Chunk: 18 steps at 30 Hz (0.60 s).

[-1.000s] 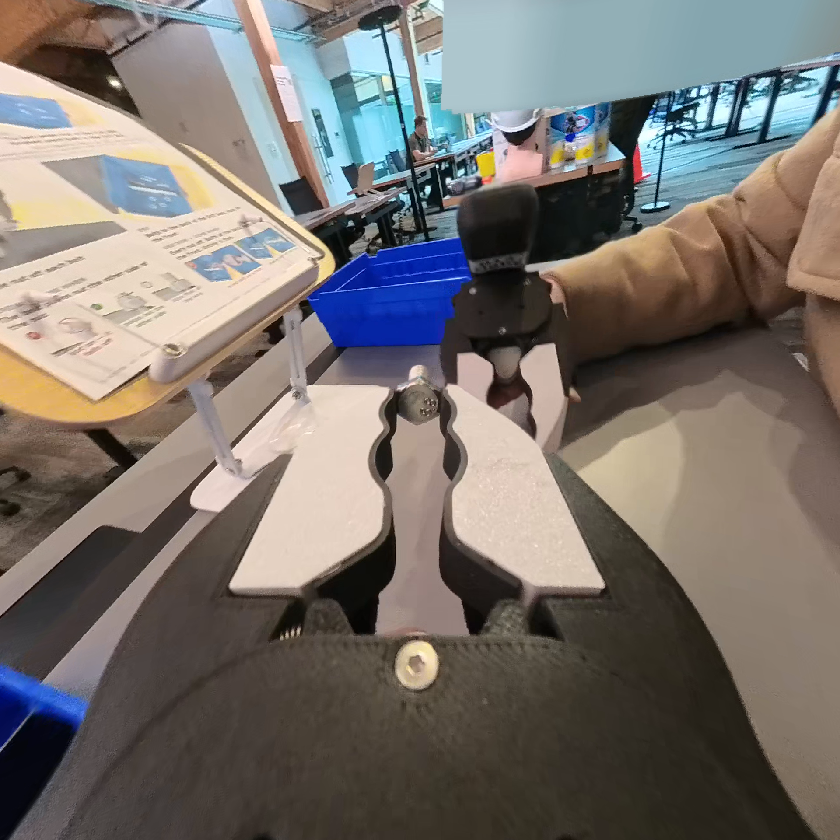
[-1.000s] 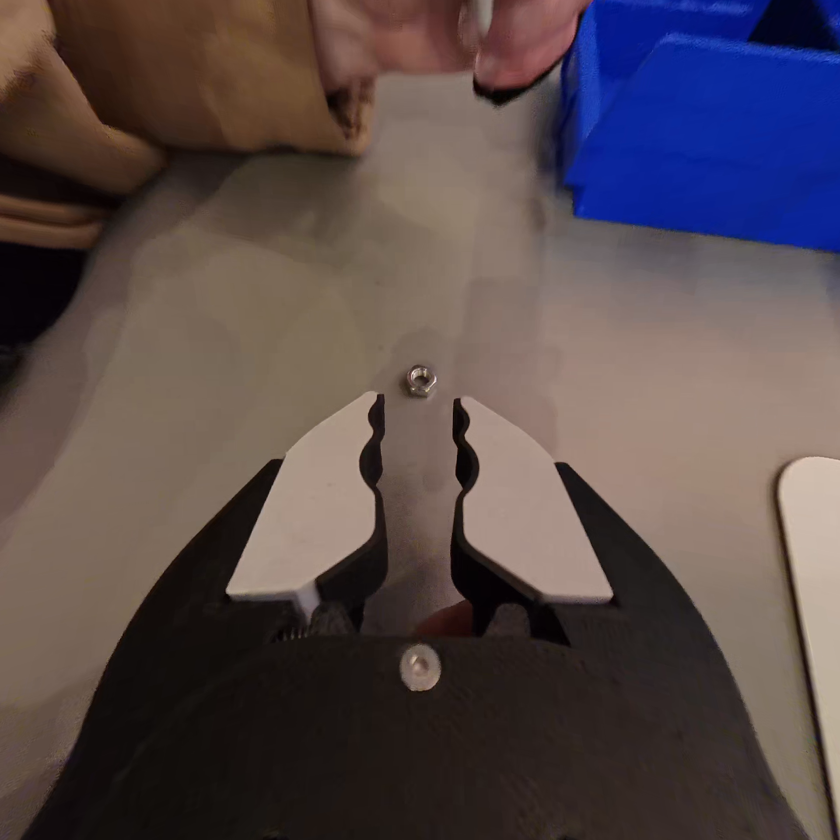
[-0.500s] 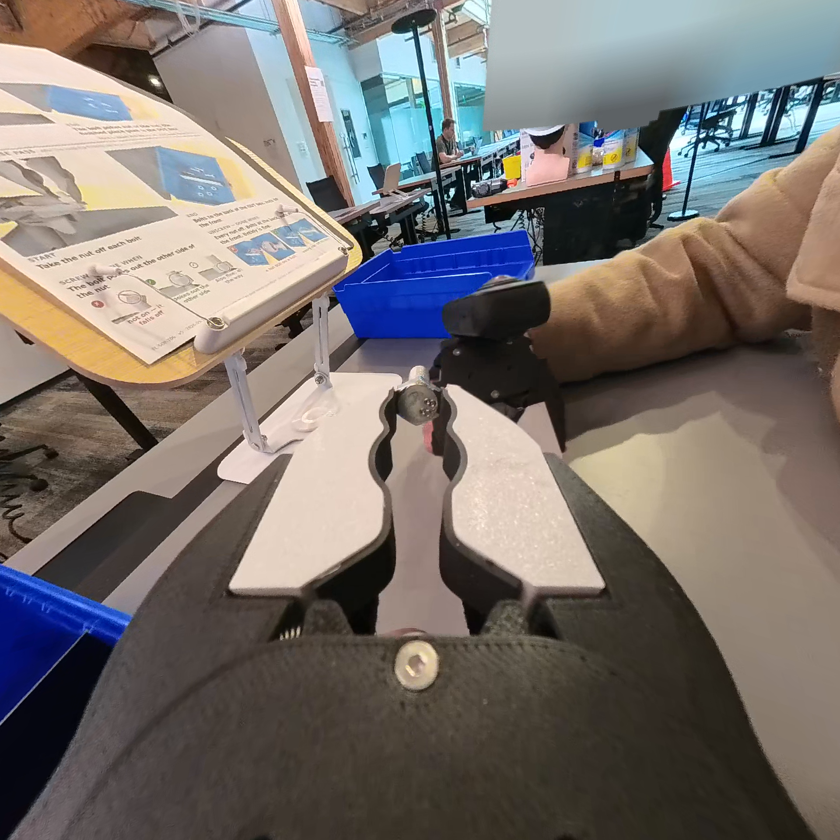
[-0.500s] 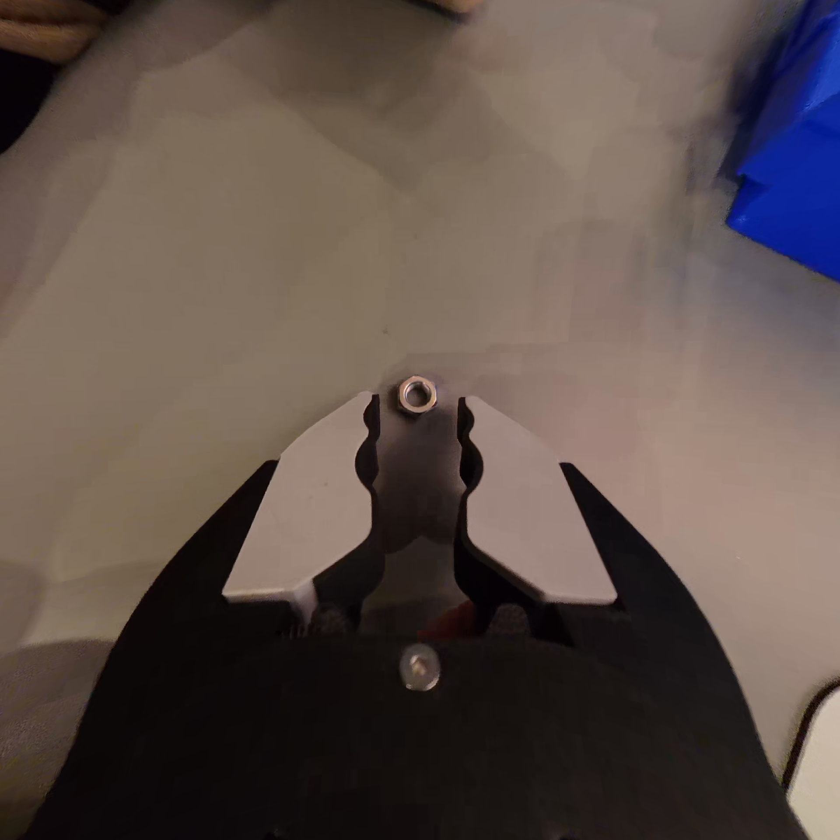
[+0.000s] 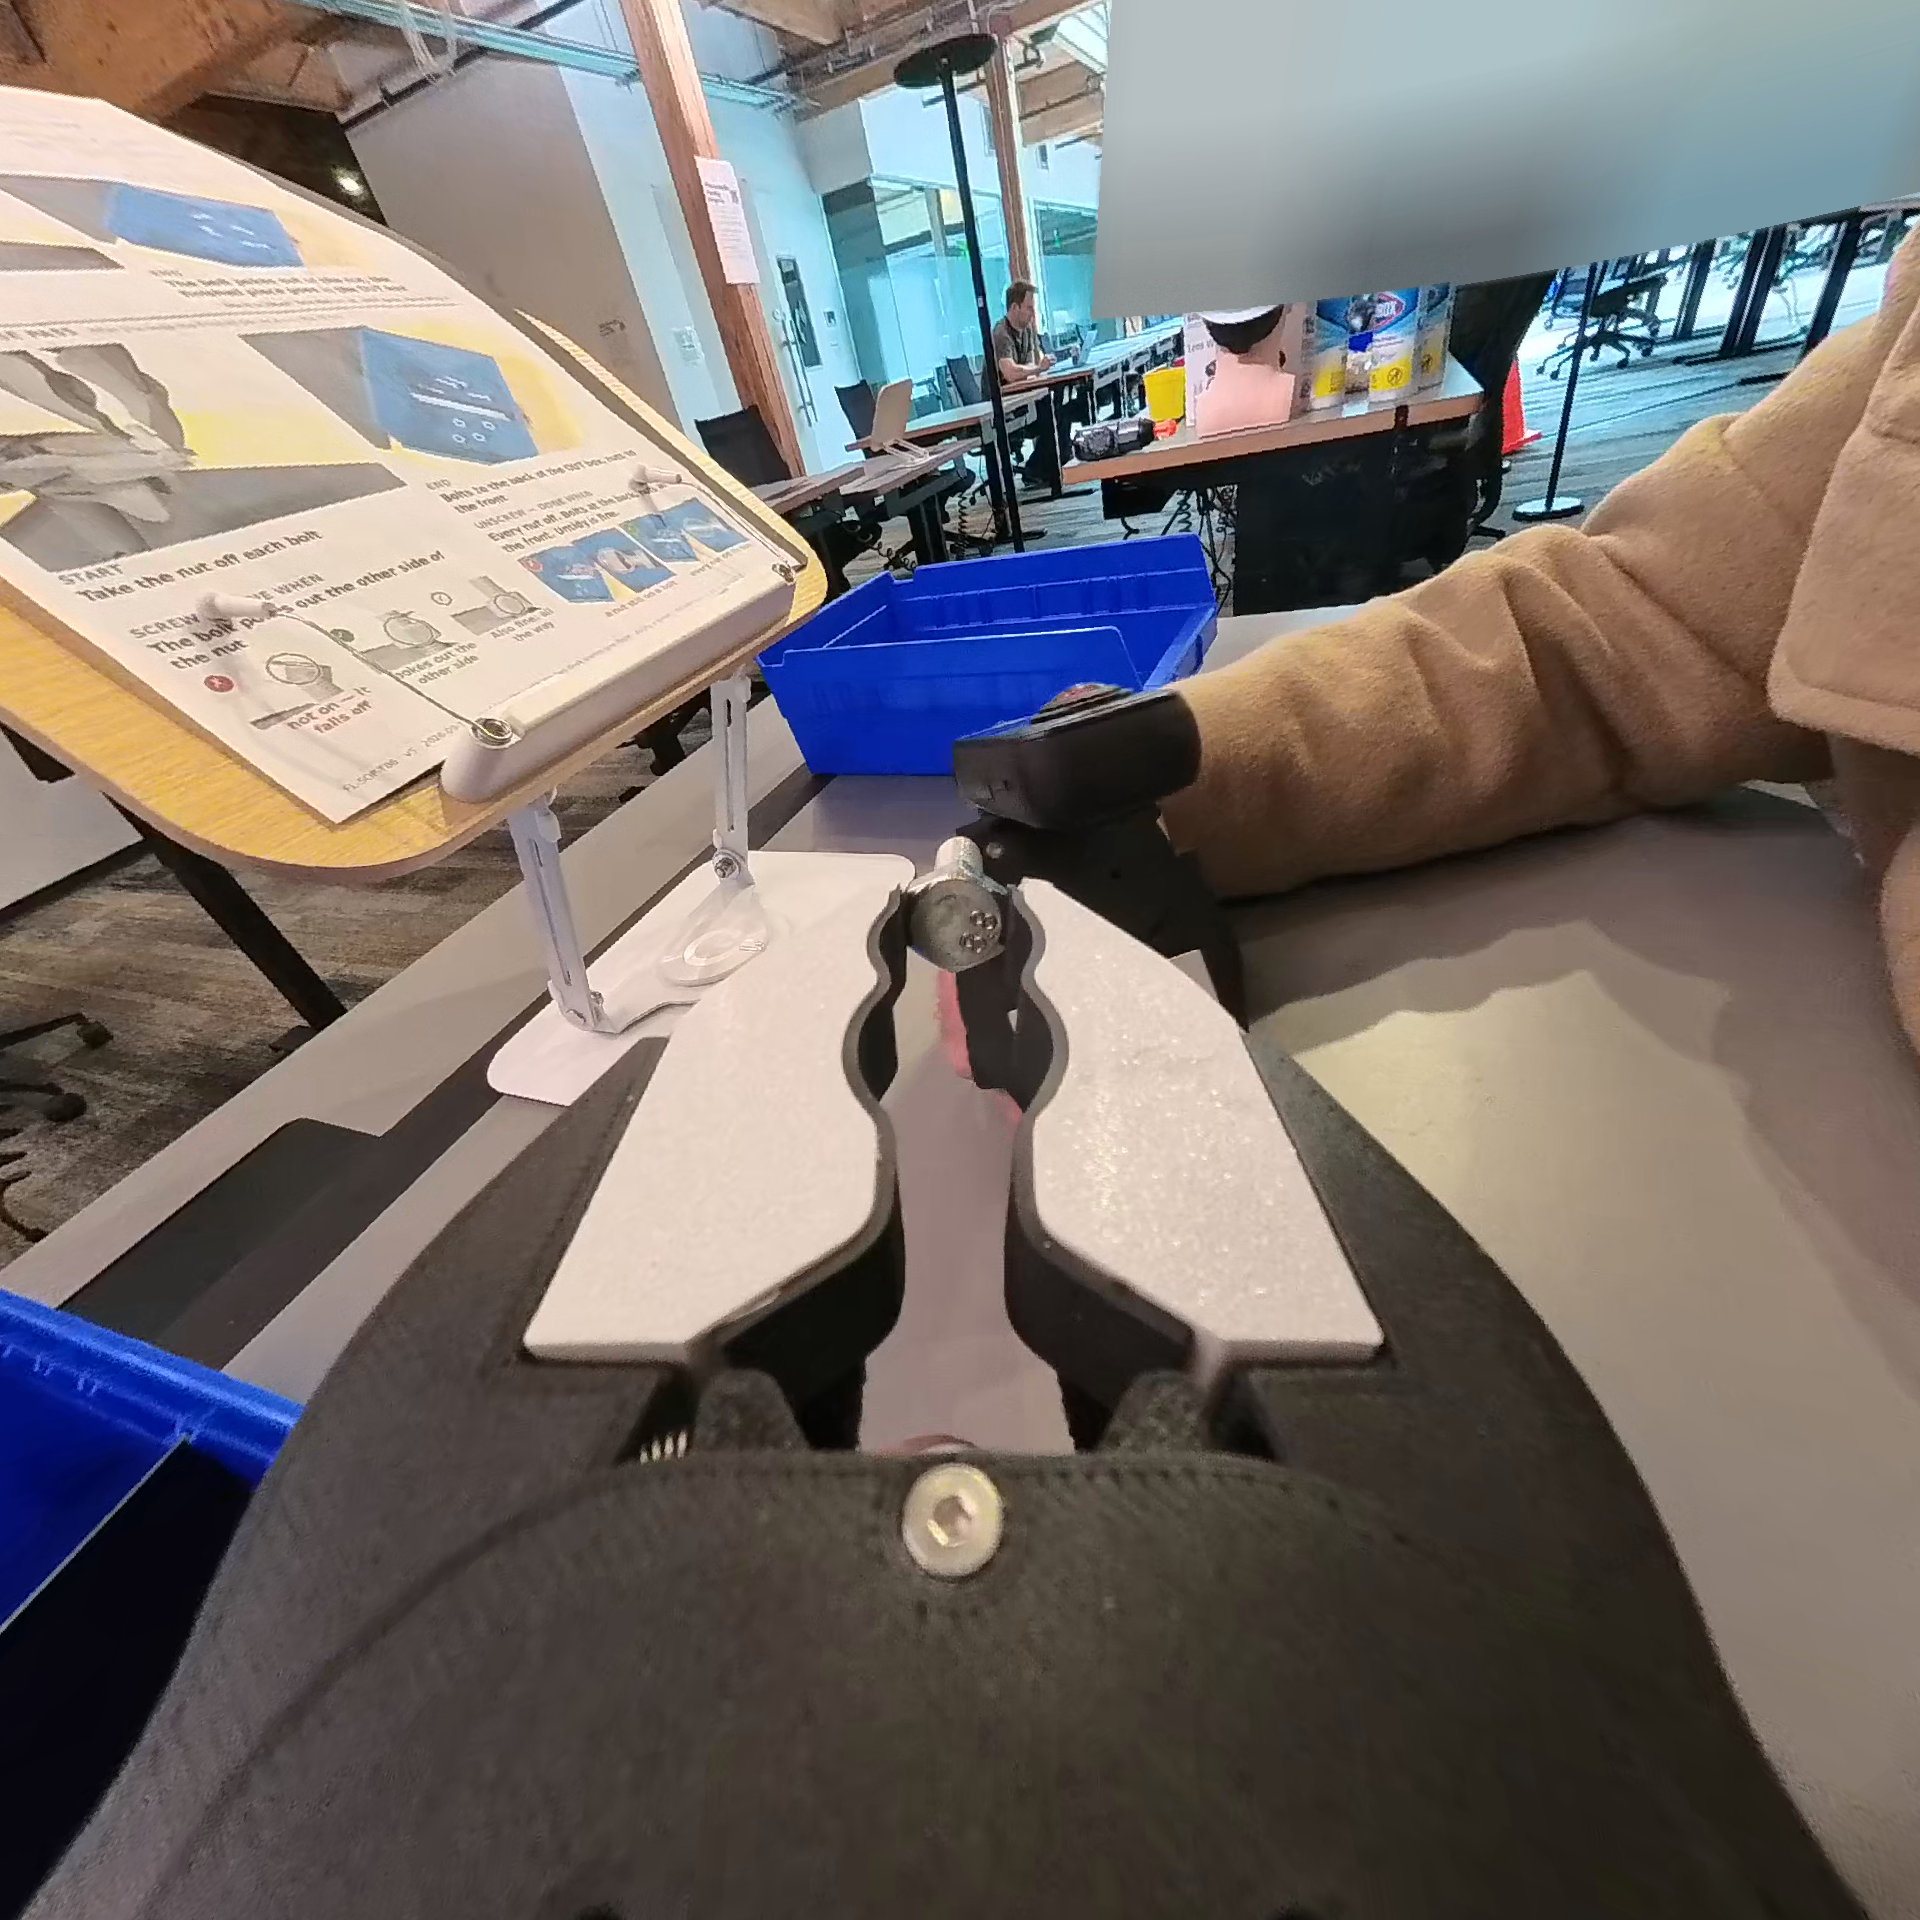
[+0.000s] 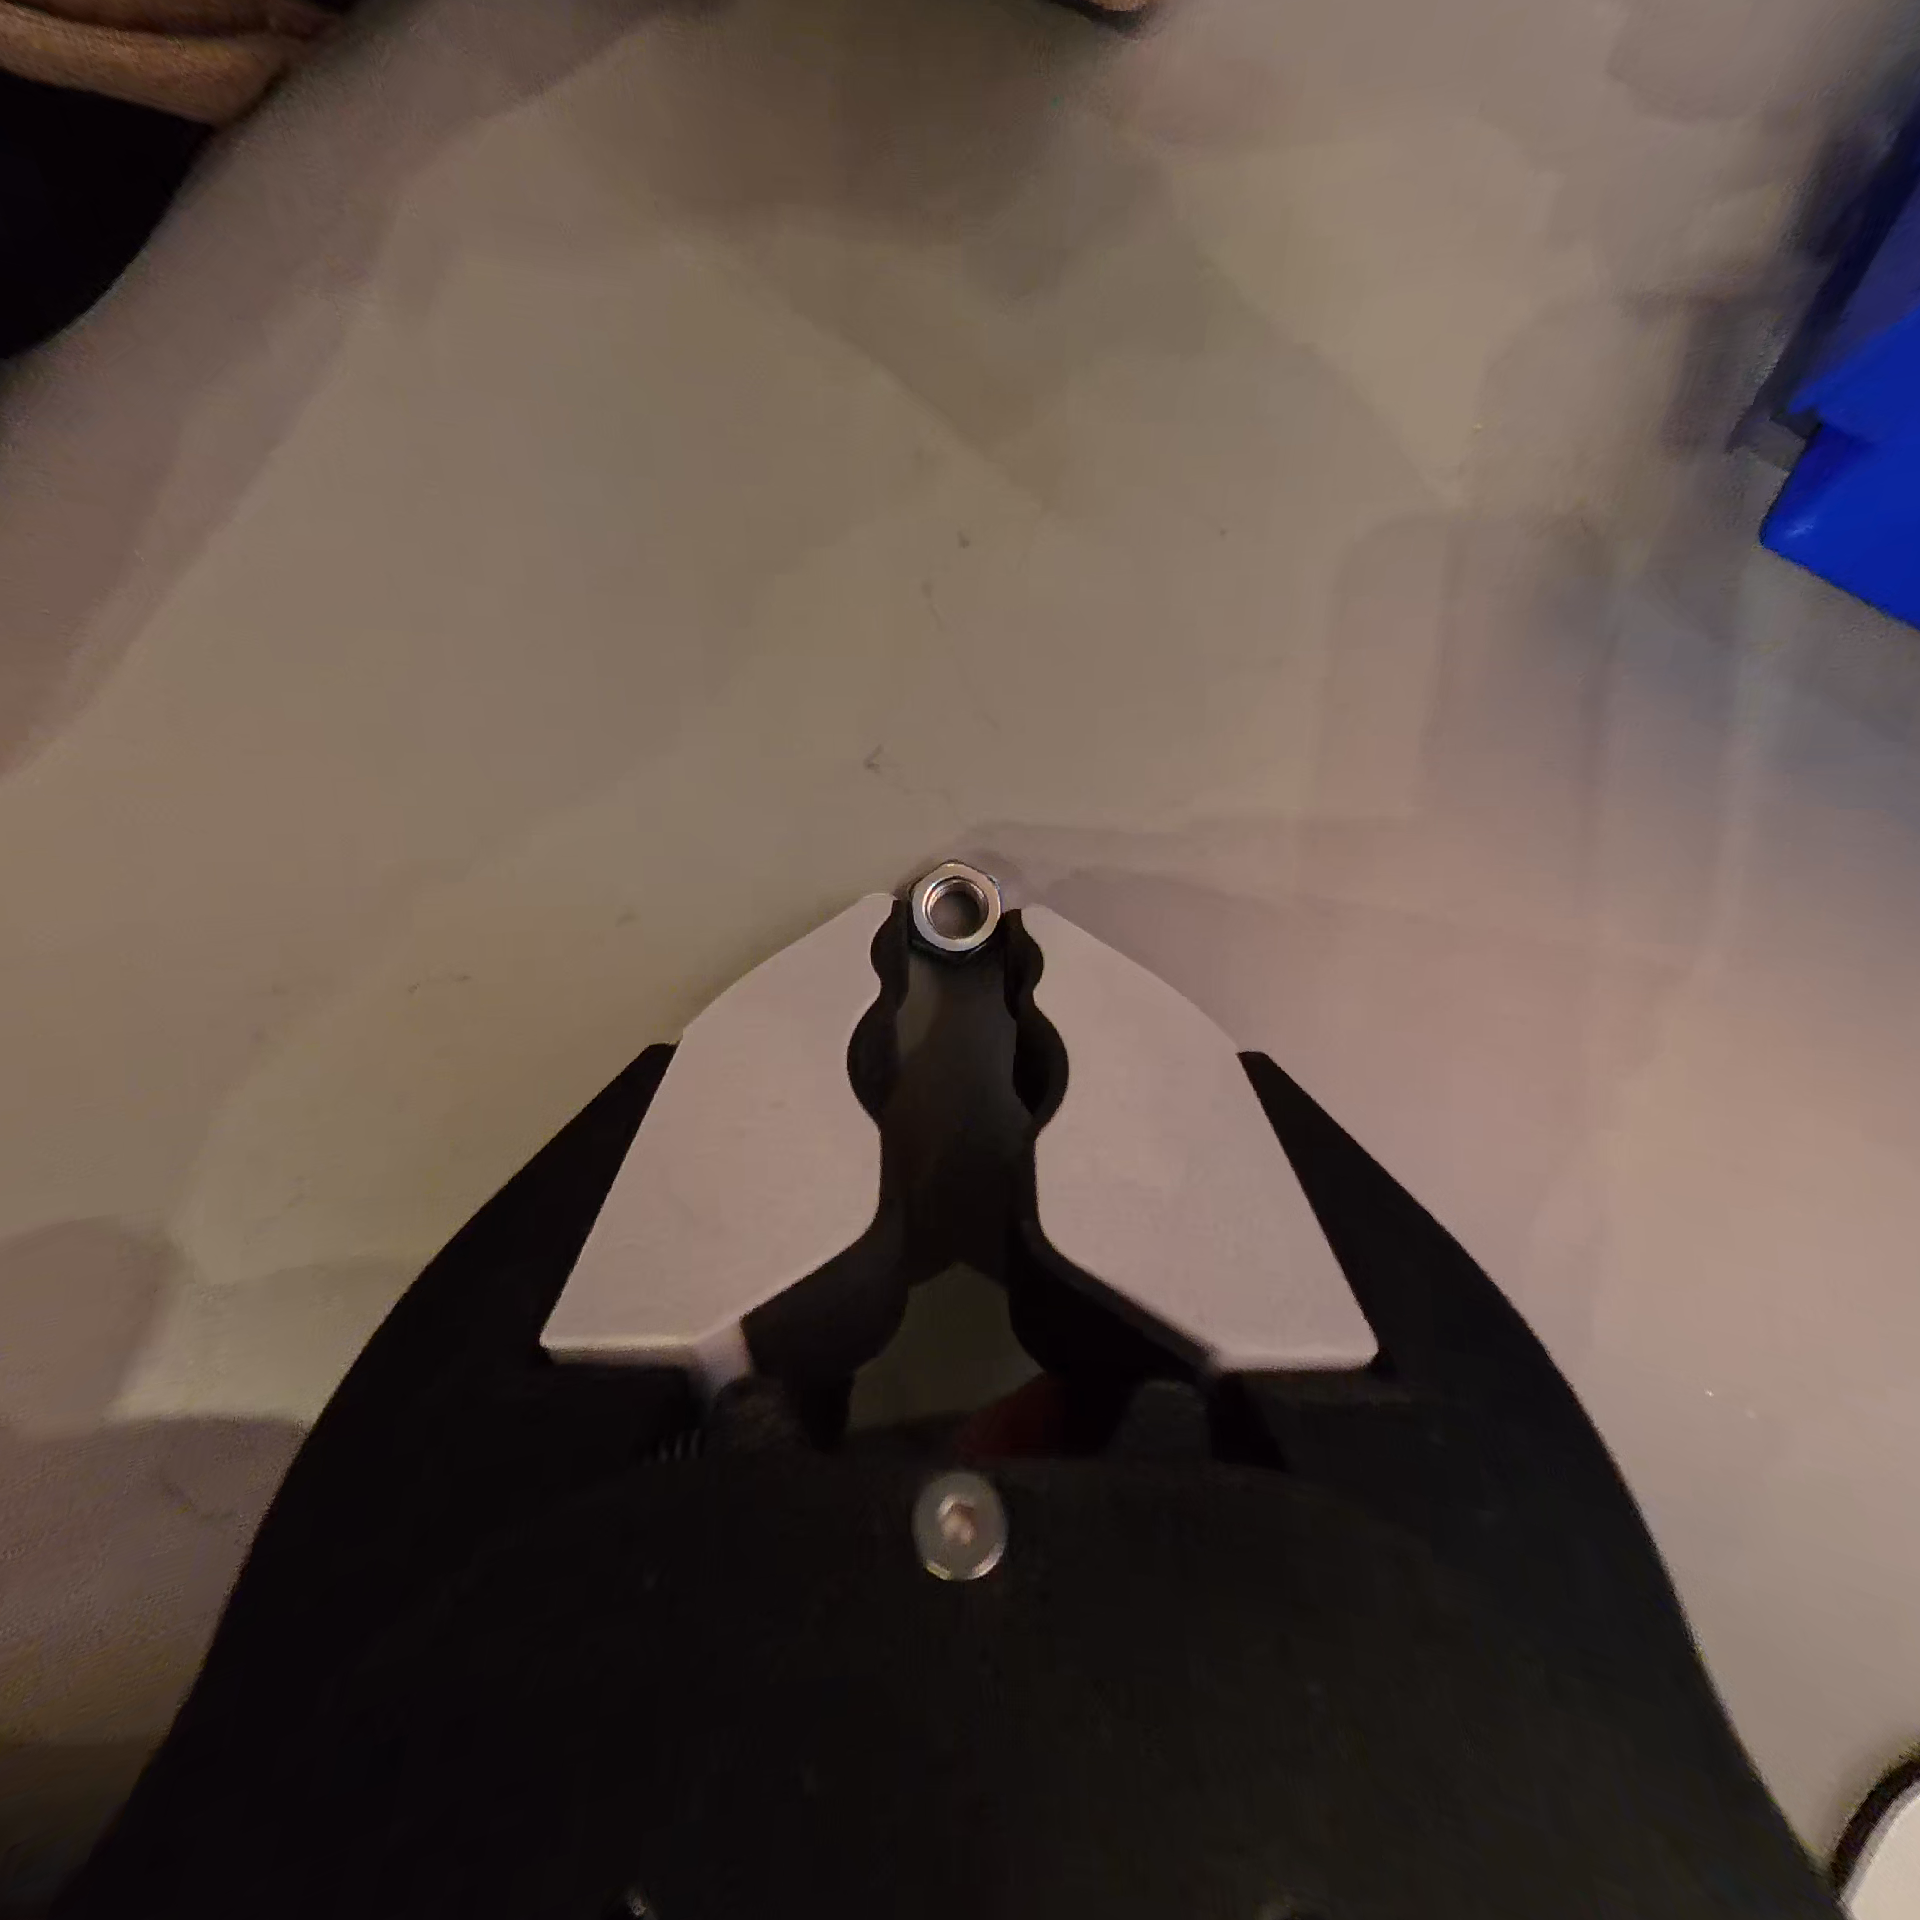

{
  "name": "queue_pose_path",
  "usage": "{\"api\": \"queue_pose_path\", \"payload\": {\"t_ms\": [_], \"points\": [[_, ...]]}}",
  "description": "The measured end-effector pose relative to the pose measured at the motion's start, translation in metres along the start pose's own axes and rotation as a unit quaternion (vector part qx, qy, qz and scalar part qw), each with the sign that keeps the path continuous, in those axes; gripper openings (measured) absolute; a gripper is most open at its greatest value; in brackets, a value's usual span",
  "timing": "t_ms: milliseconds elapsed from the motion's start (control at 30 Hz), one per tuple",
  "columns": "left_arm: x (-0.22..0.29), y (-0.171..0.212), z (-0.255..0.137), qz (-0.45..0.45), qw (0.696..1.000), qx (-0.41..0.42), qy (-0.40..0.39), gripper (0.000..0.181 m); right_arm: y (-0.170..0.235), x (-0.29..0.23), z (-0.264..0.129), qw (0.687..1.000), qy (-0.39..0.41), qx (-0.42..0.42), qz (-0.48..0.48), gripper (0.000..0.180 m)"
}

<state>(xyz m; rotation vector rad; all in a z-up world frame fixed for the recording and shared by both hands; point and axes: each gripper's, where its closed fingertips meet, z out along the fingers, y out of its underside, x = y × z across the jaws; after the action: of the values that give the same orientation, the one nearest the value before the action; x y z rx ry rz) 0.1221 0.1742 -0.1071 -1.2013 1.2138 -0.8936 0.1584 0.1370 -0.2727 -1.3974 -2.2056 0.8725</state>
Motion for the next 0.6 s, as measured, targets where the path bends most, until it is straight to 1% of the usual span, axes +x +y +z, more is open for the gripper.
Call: {"api": "queue_pose_path", "payload": {"t_ms": [200, 333, 467, 600], "points": [[0.000, 0.001, 0.000, -0.004, 1.000, 0.002, 0.001, 0.017, -0.001, 0.000, 0.000, 1.000, 0.003, 0.004, -0.002, 0.017], [-0.002, 0.002, 0.001, -0.009, 1.000, 0.003, -0.002, 0.017, -0.009, 0.005, -0.009, 0.999, 0.026, 0.029, -0.006, 0.017], [-0.005, -0.002, -0.001, -0.036, 0.999, 0.031, -0.001, 0.017, -0.033, 0.013, -0.037, 0.993, 0.072, 0.095, -0.016, 0.017], [-0.005, -0.010, 0.000, -0.083, 0.993, 0.081, 0.012, 0.017, -0.060, 0.022, -0.080, 0.976, 0.135, 0.169, -0.028, 0.017]]}}
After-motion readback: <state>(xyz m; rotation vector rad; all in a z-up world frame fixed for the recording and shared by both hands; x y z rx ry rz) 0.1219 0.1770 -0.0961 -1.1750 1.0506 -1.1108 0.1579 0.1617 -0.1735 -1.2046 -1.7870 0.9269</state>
